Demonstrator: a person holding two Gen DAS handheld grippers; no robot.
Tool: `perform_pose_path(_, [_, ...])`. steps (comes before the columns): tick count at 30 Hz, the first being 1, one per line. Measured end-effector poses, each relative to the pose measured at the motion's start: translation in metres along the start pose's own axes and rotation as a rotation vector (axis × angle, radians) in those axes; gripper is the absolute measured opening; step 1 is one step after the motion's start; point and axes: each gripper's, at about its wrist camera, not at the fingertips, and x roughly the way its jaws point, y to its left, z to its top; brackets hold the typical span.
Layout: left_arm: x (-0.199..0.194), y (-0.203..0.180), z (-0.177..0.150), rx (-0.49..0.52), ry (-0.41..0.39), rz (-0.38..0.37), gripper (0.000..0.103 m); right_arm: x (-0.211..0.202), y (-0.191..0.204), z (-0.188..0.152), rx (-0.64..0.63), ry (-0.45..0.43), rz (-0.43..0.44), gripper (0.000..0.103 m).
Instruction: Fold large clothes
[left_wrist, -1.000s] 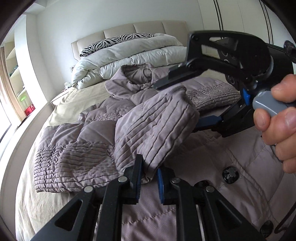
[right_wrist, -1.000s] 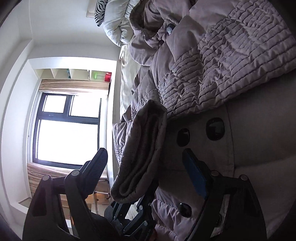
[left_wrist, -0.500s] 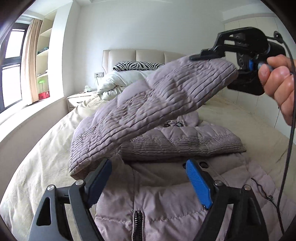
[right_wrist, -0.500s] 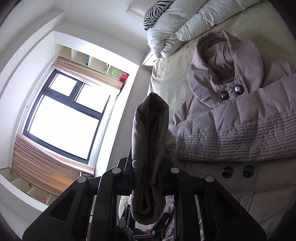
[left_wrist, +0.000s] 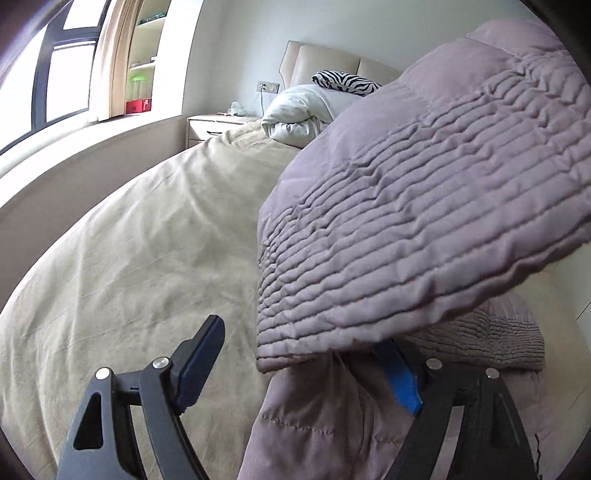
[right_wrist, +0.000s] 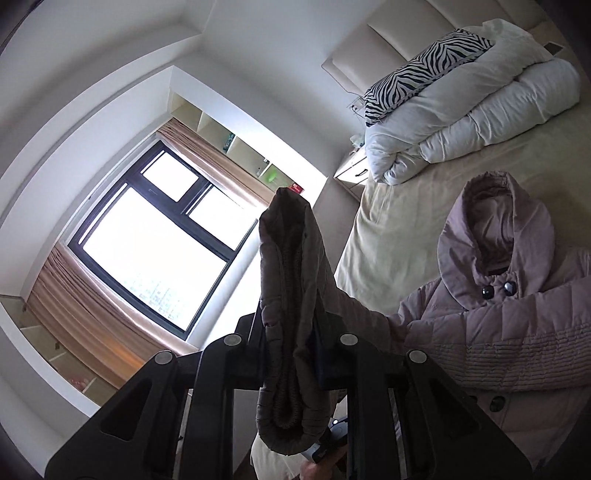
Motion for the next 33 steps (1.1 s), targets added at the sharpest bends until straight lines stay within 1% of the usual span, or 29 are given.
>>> perform_pose_path(1, [0.008,0.002,0.003,-0.013,0.016,0.002,0.072,-0.010,-0.008,-0.006,0.004,-0.012,-0.006,0.018])
perform_pose_path(3, [0.023,0.009,0.005,-0.042,0.066,-0.002,0.059,-0.020,-0.032,-0.005,0.038,-0.039,-0.016,0.017])
perform_pose_path(4, [0.032,0.010,0.004,-0.042,0.093,0.007,0.056,-0.029,-0.047,-0.004,0.060,-0.055,-0.023,0.017])
perform_pose_path(5, [0.040,0.013,0.001,-0.036,0.122,0.016,0.050,-0.035,-0.063,-0.003,0.086,-0.073,-0.030,0.017])
perform_pose_path(6, [0.046,0.014,-0.003,-0.026,0.143,0.018,0.049,-0.041,-0.083,-0.003,0.111,-0.093,-0.036,0.017])
perform_pose_path(8, [0.049,0.020,-0.014,-0.020,0.147,0.032,0.049,-0.053,-0.121,-0.005,0.163,-0.125,-0.057,0.017])
perform_pose_path(10, [0.053,0.029,-0.018,-0.063,0.151,0.012,0.049,-0.059,-0.165,-0.011,0.215,-0.139,-0.105,0.017])
perform_pose_path(12, [0.056,0.030,-0.019,-0.062,0.146,0.014,0.049,-0.061,-0.214,-0.023,0.268,-0.135,-0.168,0.017])
perform_pose_path(14, [0.054,0.025,-0.022,-0.031,0.130,0.033,0.049,-0.065,-0.262,-0.040,0.335,-0.128,-0.230,0.017])
perform_pose_path(16, [0.053,0.023,-0.022,-0.023,0.118,0.042,0.050,-0.065,-0.313,-0.063,0.418,-0.127,-0.281,0.017])
perform_pose_path(17, [0.052,0.023,-0.023,-0.024,0.114,0.047,0.052,-0.068,-0.334,-0.073,0.455,-0.125,-0.305,0.017])
perform_pose_path(18, [0.052,0.024,-0.024,-0.027,0.109,0.052,0.055,-0.066,-0.355,-0.085,0.486,-0.121,-0.330,0.017])
perform_pose_path(21, [0.054,0.027,-0.024,-0.032,0.101,0.054,0.059,-0.064,-0.402,-0.117,0.557,-0.100,-0.381,0.017])
perform_pose_path(24, [0.052,0.029,-0.024,-0.037,0.116,0.051,0.062,-0.060,-0.424,-0.136,0.569,-0.113,-0.360,0.017])
perform_pose_path(26, [0.045,0.030,-0.025,-0.036,0.130,0.040,0.062,-0.058,-0.423,-0.137,0.522,-0.093,-0.371,0.017])
perform_pose_path(29, [0.023,0.033,-0.029,-0.049,0.136,0.010,0.062,-0.055,-0.415,-0.138,0.467,-0.053,-0.380,0.018])
perform_pose_path(31, [0.004,0.034,-0.034,-0.045,0.133,-0.001,0.062,-0.059,-0.412,-0.141,0.451,-0.055,-0.377,0.018])
perform_pose_path(33, [-0.017,0.031,-0.035,-0.025,0.103,0.005,0.062,-0.068,-0.406,-0.138,0.452,-0.067,-0.380,0.021])
